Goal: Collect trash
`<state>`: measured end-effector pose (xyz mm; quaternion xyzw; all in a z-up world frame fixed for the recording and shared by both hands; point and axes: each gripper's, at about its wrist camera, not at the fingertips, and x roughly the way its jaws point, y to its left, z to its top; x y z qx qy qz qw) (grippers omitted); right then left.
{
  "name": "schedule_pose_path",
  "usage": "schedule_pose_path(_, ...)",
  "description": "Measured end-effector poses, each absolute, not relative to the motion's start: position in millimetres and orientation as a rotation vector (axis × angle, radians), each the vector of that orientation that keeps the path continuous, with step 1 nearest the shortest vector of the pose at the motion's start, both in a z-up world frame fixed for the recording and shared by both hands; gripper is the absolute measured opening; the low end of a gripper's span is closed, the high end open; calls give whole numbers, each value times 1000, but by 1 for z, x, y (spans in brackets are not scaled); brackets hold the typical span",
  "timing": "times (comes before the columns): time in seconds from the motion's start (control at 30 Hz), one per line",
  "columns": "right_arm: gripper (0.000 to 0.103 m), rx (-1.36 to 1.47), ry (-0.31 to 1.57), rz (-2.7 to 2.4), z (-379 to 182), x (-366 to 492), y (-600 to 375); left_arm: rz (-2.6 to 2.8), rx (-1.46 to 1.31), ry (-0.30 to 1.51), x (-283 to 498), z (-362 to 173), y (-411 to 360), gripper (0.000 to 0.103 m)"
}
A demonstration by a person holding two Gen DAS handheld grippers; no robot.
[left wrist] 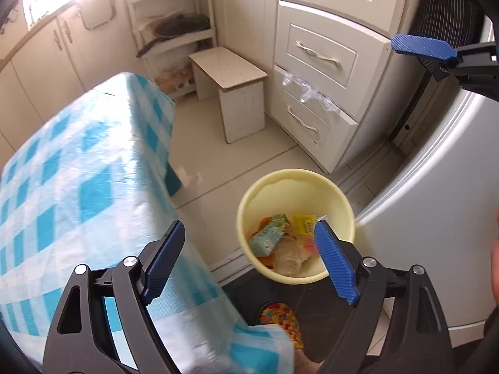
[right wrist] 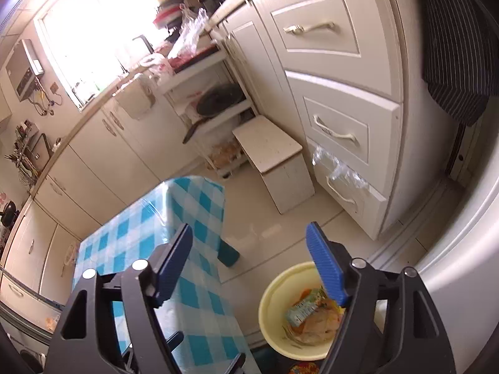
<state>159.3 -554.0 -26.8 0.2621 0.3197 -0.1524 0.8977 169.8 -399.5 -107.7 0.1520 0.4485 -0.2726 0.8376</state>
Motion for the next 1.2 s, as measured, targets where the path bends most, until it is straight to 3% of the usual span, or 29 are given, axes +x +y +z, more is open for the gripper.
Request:
schedule_pose_path(0.43,91,399,437,-298,31,148,-445,-345,229,782,174,-27,-243,89)
schedule_pose_path(0.73,96,330,249,-266,57,62,-352,-323,166,707,133,19,-141,94)
schedule_pose_path(1.2,96,165,360,-239,61,-33,-286,-324,200,744,37,20,-85,95)
